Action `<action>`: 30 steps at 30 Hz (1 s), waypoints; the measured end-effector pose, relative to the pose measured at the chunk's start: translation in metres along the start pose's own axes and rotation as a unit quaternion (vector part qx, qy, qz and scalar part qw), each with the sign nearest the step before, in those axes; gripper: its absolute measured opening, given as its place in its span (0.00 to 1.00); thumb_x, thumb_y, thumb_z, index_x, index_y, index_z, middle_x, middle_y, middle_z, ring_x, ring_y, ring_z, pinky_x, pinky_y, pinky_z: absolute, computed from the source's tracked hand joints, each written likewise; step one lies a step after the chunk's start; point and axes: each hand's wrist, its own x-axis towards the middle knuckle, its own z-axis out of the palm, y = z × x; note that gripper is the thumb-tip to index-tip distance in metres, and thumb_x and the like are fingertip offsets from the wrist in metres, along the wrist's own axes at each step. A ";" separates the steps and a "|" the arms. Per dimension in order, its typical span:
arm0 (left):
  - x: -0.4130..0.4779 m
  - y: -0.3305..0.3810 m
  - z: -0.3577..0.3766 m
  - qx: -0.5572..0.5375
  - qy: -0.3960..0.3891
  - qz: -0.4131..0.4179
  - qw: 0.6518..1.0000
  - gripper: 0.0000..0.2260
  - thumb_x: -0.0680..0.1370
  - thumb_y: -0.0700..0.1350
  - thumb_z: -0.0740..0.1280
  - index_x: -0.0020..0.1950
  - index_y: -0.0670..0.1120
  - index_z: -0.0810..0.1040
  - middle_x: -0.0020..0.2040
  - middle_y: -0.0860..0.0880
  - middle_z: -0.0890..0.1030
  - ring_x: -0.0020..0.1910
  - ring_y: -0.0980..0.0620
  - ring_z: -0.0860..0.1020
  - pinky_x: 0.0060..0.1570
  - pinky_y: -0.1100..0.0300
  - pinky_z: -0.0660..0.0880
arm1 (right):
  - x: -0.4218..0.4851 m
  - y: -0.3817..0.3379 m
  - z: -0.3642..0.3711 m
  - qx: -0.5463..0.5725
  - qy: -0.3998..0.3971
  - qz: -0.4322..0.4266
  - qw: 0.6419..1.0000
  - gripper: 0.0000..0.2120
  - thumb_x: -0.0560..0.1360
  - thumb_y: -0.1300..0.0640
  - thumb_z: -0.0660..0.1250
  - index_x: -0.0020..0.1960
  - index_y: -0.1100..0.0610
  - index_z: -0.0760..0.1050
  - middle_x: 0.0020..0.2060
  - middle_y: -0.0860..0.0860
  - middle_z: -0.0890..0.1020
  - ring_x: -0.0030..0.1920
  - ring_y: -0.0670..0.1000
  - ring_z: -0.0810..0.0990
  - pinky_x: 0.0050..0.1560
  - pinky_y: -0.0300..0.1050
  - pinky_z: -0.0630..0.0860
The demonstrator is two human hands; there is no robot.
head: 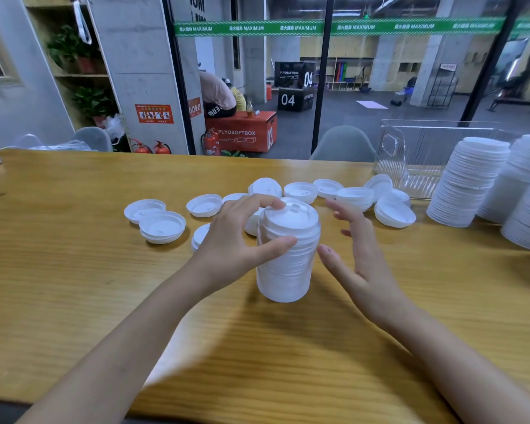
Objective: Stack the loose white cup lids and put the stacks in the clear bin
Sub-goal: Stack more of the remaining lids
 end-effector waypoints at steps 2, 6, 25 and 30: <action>-0.001 -0.002 0.000 0.000 0.004 0.006 1.000 0.23 0.65 0.67 0.67 0.58 0.62 0.74 0.59 0.70 0.73 0.63 0.62 0.68 0.59 0.68 0.63 | 0.000 -0.001 0.000 -0.001 -0.006 -0.007 1.000 0.25 0.77 0.43 0.61 0.73 0.45 0.61 0.70 0.33 0.65 0.72 0.48 0.65 0.71 0.47 0.64; -0.005 -0.005 0.003 -0.003 0.019 0.013 1.000 0.23 0.66 0.65 0.68 0.58 0.61 0.74 0.59 0.70 0.74 0.63 0.62 0.69 0.59 0.71 0.63 | 0.000 -0.003 0.000 -0.013 -0.021 -0.024 0.999 0.24 0.78 0.44 0.61 0.72 0.45 0.63 0.70 0.39 0.67 0.72 0.49 0.65 0.71 0.47 0.63; -0.005 -0.113 -0.027 0.127 0.063 -0.117 0.983 0.35 0.62 0.70 0.63 0.65 0.57 0.71 0.63 0.53 0.76 0.64 0.47 0.72 0.63 0.47 0.70 | -0.002 -0.001 0.000 -0.009 -0.037 -0.010 0.999 0.24 0.77 0.41 0.61 0.72 0.42 0.61 0.69 0.34 0.66 0.71 0.49 0.66 0.70 0.42 0.62; -0.005 -0.130 -0.026 0.190 0.024 -0.131 0.973 0.31 0.68 0.64 0.72 0.66 0.53 0.72 0.58 0.53 0.77 0.60 0.45 0.72 0.61 0.46 0.69 | -0.002 -0.002 0.000 -0.007 -0.047 -0.003 0.999 0.24 0.78 0.41 0.60 0.72 0.41 0.60 0.68 0.32 0.66 0.70 0.48 0.66 0.70 0.40 0.62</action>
